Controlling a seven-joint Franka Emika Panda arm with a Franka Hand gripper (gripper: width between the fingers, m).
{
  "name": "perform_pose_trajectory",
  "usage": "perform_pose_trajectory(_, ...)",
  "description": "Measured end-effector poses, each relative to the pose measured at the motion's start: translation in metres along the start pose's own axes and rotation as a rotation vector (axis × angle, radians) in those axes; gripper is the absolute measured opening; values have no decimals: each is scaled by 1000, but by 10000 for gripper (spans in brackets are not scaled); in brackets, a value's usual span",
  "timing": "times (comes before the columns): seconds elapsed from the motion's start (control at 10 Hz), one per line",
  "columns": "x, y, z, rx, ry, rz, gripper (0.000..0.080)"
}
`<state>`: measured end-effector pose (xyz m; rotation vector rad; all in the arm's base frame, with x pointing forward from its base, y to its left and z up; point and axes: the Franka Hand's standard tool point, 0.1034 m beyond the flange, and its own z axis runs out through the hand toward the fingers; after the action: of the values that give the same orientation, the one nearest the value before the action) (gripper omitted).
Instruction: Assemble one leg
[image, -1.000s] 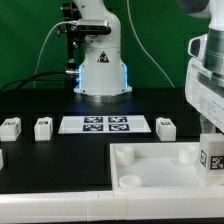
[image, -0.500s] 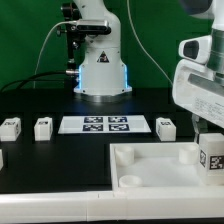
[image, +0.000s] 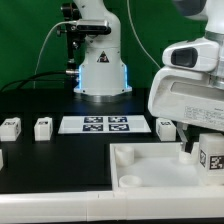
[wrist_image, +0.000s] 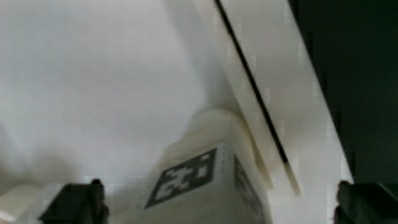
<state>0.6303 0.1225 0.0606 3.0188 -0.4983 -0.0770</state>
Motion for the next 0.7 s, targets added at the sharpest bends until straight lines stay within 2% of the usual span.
perform_pose_trajectory(0.2,1,2,0,-5,2,-217,649)
perform_pose_trajectory(0.3,4,5,-3,4,5,-223,649)
perform_pose_trajectory(0.6,11,17,-16,64,52,-266,649)
perform_pose_trajectory(0.7,11,18,-17,69,60,-270,649)
